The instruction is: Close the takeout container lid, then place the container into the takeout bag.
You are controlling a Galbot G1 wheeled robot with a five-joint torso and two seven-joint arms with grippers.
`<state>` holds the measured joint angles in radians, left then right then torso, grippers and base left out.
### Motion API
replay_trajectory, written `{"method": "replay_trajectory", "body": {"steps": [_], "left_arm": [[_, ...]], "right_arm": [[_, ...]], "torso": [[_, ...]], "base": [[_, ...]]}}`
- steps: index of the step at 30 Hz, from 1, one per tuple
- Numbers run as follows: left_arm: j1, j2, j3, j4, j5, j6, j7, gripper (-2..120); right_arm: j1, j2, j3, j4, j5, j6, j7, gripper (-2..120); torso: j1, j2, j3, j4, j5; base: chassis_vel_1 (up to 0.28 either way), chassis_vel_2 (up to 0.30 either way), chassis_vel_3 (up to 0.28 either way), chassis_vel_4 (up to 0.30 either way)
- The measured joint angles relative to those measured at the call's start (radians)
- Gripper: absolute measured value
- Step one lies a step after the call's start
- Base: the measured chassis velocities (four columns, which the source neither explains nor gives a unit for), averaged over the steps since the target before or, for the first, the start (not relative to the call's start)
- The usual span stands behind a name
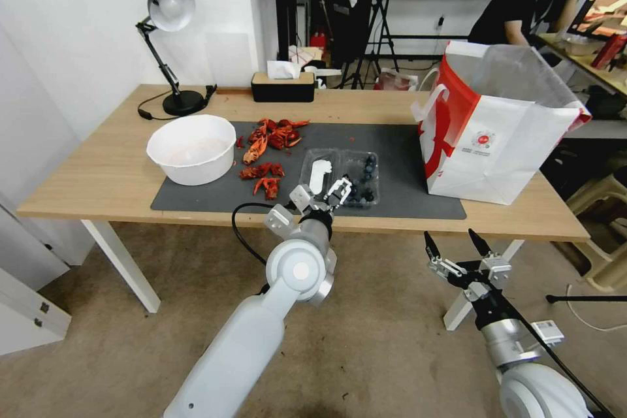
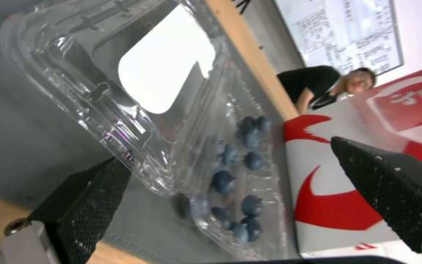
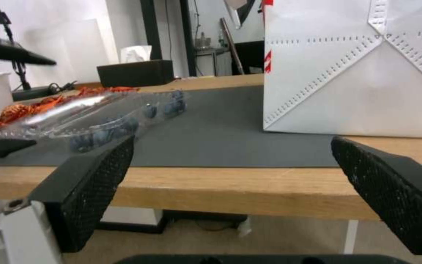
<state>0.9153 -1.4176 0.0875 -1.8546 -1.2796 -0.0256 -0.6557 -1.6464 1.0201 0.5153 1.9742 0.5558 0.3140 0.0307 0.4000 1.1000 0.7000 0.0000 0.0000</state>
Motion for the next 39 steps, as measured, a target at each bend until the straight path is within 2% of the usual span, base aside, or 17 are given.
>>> {"method": "replay_trajectory", "body": {"steps": [9,10,18,23,25,39], "left_arm": [[0.024,0.007,0.01,-0.017,0.045,-0.014,0.082,100],[0.03,0.011,0.012,-0.023,0.064,-0.019,0.107,100],[0.043,0.032,0.023,-0.038,0.144,-0.03,0.179,100],[0.045,0.043,0.025,-0.047,0.161,-0.035,0.211,100],[0.045,0.055,0.027,-0.053,0.168,-0.037,0.241,100],[0.022,0.094,0.065,-0.045,0.159,-0.037,0.299,100]], "right_arm": [[-0.01,-0.004,0.004,0.0,0.003,0.004,-0.002,100],[-0.014,-0.005,0.007,0.0,0.004,0.007,-0.002,100],[-0.021,-0.006,0.011,0.0,0.006,0.013,-0.004,100],[-0.024,-0.008,0.013,0.001,0.006,0.015,-0.005,100],[-0.025,-0.009,0.015,0.002,0.006,0.015,-0.005,100],[-0.038,-0.013,0.028,0.001,0.015,0.022,-0.009,100]], "torso": [[0.0,0.0,0.0,0.0,0.0],[0.0,0.0,0.0,0.0,0.0],[0.0,0.0,0.0,0.0,0.0],[0.0,0.0,0.0,0.0,0.0],[0.0,0.0,0.0,0.0,0.0],[0.0,0.0,0.0,0.0,-0.0001]], "base": [[0.0,0.0,0.0,0.0],[0.0,0.0,0.0,0.0],[0.0,0.0,0.0,0.0],[0.0,0.0,0.0,0.0],[0.0,0.0,0.0,0.0],[0.0,0.0,0.0,0.0]]}}
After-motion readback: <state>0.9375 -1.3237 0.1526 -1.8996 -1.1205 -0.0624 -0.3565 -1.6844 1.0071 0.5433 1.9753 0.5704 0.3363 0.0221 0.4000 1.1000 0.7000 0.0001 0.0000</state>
